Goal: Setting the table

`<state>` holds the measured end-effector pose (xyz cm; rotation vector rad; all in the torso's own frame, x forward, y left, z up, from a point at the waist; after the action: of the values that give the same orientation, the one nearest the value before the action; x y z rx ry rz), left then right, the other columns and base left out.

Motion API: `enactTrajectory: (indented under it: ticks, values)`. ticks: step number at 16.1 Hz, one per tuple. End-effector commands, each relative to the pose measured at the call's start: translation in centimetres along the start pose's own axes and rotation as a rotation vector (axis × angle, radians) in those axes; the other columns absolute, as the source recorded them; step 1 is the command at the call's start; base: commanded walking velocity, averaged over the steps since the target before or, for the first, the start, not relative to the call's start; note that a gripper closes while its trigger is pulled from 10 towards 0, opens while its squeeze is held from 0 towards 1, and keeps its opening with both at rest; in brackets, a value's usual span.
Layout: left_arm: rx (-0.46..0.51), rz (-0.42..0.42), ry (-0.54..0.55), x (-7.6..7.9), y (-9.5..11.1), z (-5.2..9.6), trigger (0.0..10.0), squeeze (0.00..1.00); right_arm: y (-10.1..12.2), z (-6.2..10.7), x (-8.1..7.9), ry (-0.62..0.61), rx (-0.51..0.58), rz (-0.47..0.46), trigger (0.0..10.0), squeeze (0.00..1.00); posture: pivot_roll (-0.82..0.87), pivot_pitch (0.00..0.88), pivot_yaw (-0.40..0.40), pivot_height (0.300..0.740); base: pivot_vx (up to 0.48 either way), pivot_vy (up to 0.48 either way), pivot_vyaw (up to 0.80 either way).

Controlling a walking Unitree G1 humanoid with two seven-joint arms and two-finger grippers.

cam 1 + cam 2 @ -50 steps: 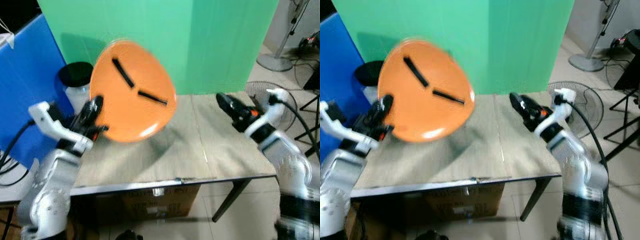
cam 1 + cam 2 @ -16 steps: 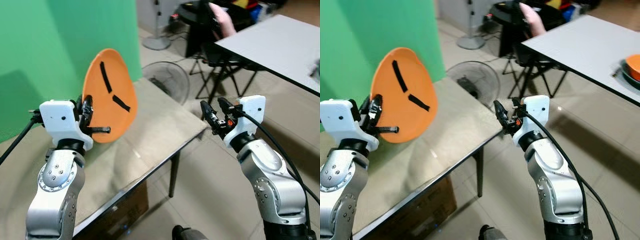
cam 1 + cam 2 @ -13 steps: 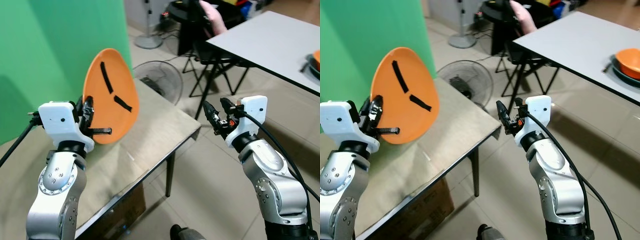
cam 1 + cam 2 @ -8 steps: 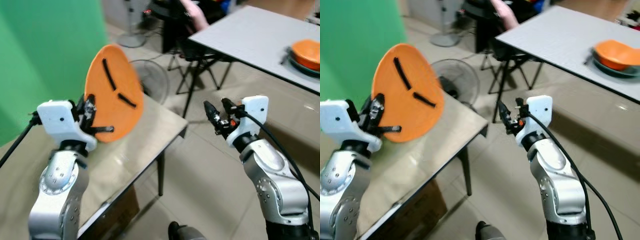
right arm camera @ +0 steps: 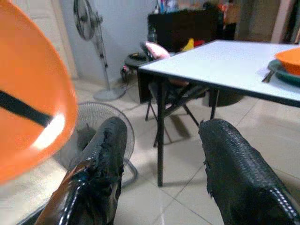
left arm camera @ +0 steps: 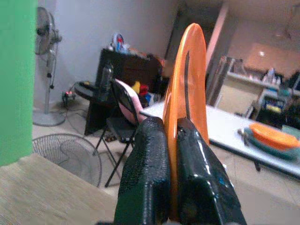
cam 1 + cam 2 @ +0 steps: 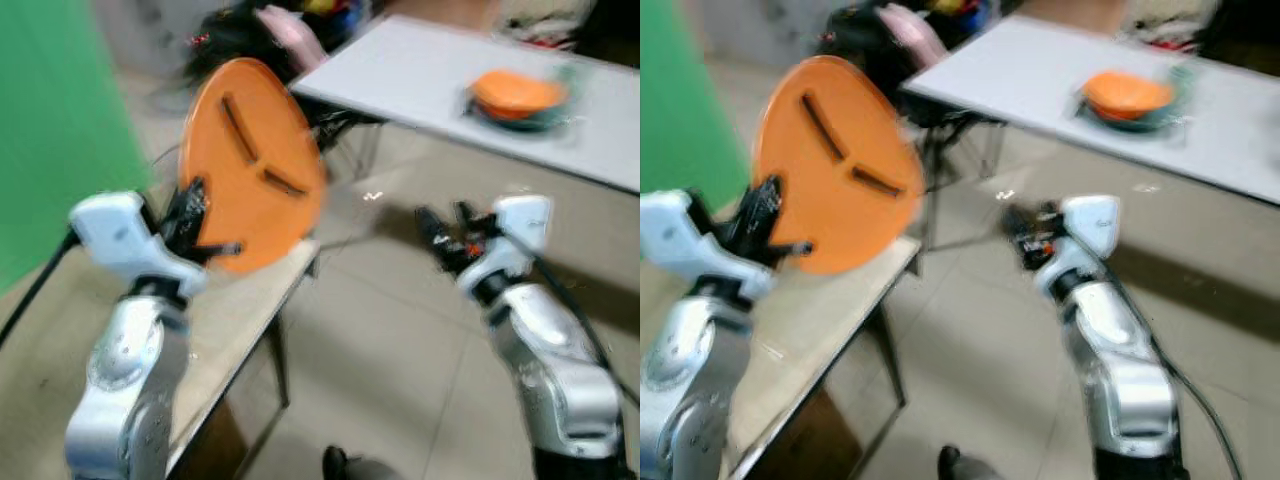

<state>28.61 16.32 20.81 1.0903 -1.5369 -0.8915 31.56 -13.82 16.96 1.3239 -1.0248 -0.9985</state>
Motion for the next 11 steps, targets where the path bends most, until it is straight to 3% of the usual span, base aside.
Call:
enactTrajectory:
  ticks: [1,2,3,6,7,8,9,11]
  values:
    - [0.012,-0.015,-0.017,0.6,0.3,-0.1,10.0,0.00,0.0,0.0,0.6,-0.022,-0.004,0.003,10.0,0.00,-0.09,0.006,0.036,0.740,0.000,0.000,-0.80]
    - [0.008,-0.006,-0.022,0.6,0.0,0.0,0.3,0.00,0.0,0.0,0.6,-0.023,-0.006,0.002,10.0,0.00,-0.09,0.006,0.036,0.740,0.000,0.000,-0.80]
    - [-0.013,-0.004,-0.021,0.5,-0.5,0.1,0.0,0.00,-0.1,0.1,0.5,-0.024,-0.008,0.001,10.0,0.00,-0.09,0.007,0.037,0.740,0.000,0.000,-0.80]
    - [0.002,-0.017,-0.014,0.4,-0.3,0.0,0.0,0.00,-0.2,0.1,0.5,-0.025,-0.010,0.000,10.0,0.00,-0.09,0.010,0.037,0.740,0.000,0.000,-0.80]
    - [-0.018,-0.036,0.000,0.1,-0.5,0.1,5.6,0.00,-0.2,0.2,0.5,-0.028,-0.012,0.001,10.0,0.00,-0.10,0.013,0.036,0.740,0.000,0.000,-0.80]
    - [-0.022,-0.052,0.011,0.0,-0.6,0.2,10.0,0.00,-0.2,0.2,0.6,-0.029,-0.014,0.003,10.0,0.00,-0.10,0.015,0.037,0.740,0.000,0.000,-0.80]
    - [-0.025,-0.072,0.022,-0.3,-0.7,0.3,10.0,0.00,-0.4,0.3,0.6,-0.029,-0.021,0.007,10.0,0.00,-0.10,0.016,0.037,0.740,0.000,0.000,-0.80]
    - [-0.029,-0.119,0.053,-0.8,-0.9,0.5,10.0,0.00,-0.6,0.6,0.5,-0.023,-0.027,0.053,10.0,0.00,-0.10,0.021,0.035,0.740,0.000,0.000,0.00]
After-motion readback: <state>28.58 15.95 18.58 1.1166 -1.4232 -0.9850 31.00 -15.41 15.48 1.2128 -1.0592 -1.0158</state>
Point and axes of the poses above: a point about 5 cm out from each wrist's last joint towards the gripper, its own z axis pointing back from the gripper into the wrist, its own y axis along the axis of the wrist's last joint, x = y × z, the point moved 5 cm from there along -z, pointing out of the wrist towards the gripper, and after that the axes turned 6 degrees about z, right-handed, at the moved point
